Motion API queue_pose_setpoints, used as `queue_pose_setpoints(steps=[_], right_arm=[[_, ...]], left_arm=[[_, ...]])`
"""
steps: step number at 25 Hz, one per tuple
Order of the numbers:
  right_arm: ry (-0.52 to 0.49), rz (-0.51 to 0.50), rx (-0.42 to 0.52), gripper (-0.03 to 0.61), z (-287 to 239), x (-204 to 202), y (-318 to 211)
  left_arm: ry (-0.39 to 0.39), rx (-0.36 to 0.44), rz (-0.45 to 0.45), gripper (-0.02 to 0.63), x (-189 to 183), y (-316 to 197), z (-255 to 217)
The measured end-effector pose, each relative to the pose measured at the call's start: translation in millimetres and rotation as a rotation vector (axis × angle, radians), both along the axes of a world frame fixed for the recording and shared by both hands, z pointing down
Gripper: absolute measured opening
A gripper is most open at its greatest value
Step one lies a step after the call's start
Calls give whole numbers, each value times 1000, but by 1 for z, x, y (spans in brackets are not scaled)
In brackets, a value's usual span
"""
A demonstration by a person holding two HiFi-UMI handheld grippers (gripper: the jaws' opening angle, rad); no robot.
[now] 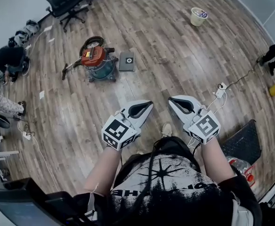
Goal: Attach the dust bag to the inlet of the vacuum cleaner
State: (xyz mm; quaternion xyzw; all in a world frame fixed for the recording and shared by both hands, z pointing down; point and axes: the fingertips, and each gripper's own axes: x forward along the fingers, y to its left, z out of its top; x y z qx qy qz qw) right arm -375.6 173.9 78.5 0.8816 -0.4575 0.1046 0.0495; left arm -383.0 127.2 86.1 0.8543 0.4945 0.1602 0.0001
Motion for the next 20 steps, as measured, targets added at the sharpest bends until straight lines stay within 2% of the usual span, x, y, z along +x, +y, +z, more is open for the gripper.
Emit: queue_pose_setpoints(steps=[7,9,15,20], right_arm=[[34,-10,29,5,-3,75,73],[50,-10,8,5,-1,90,90],[102,-19,-5,5,0,122,120],[64,-5,21,5,5,140,133]], left_arm=[[4,23,-33,3,66,72,2],[12,30,-37,3,82,89,0],[35,48,-50,3,114,120,-2],[27,55,-55,3,131,130,-1]])
